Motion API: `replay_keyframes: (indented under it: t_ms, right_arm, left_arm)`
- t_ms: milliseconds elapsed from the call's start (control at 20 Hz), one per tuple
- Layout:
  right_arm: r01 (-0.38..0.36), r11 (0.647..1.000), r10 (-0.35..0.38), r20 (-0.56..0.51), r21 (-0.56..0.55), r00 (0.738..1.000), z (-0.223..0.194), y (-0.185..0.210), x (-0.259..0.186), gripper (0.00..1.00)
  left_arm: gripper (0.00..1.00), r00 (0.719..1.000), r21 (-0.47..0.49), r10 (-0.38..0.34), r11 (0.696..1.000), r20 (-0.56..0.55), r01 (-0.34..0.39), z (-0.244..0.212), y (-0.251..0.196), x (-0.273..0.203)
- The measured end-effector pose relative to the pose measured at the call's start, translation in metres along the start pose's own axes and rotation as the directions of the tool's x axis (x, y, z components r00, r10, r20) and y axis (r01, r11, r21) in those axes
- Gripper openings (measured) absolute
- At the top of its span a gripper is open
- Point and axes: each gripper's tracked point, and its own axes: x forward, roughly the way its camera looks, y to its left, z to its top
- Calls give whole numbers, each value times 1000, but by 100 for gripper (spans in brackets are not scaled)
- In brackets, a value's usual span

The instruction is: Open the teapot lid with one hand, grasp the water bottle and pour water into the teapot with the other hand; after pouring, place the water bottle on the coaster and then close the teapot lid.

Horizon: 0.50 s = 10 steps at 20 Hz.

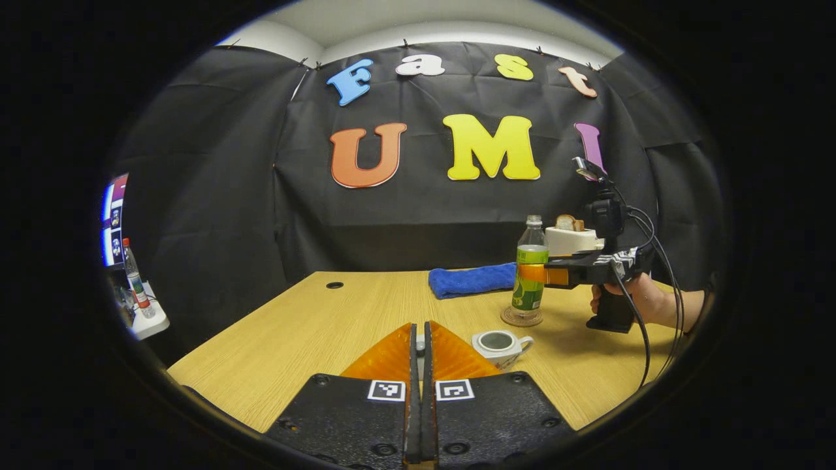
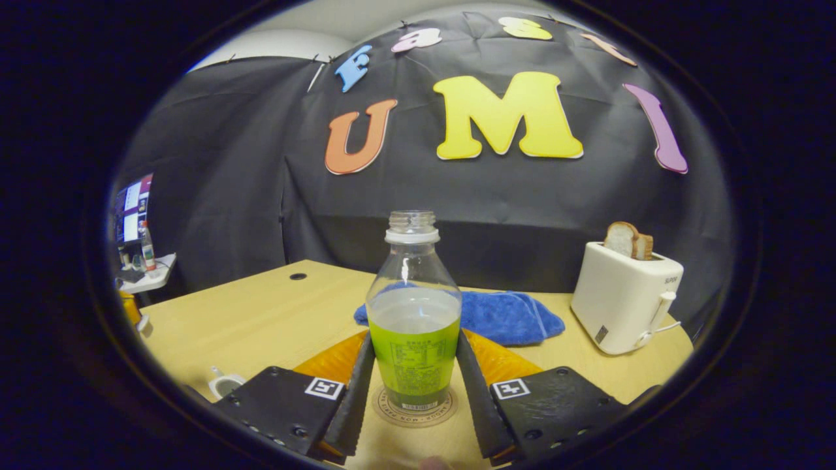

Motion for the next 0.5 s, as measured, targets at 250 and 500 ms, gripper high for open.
replay_keyframes:
  t_ms: [250,500]
  right_arm:
    - [8,1000,-8,-13,5,1000,-6,0,6,69]
    - [3,1000,-3,-11,24,1000,-5,1,4,98]
  left_arm:
    - [3,1000,-6,-3,1000,1,3,-1,0,1]
    - [3,1000,-7,-15,1000,12,15,2,-6,3]
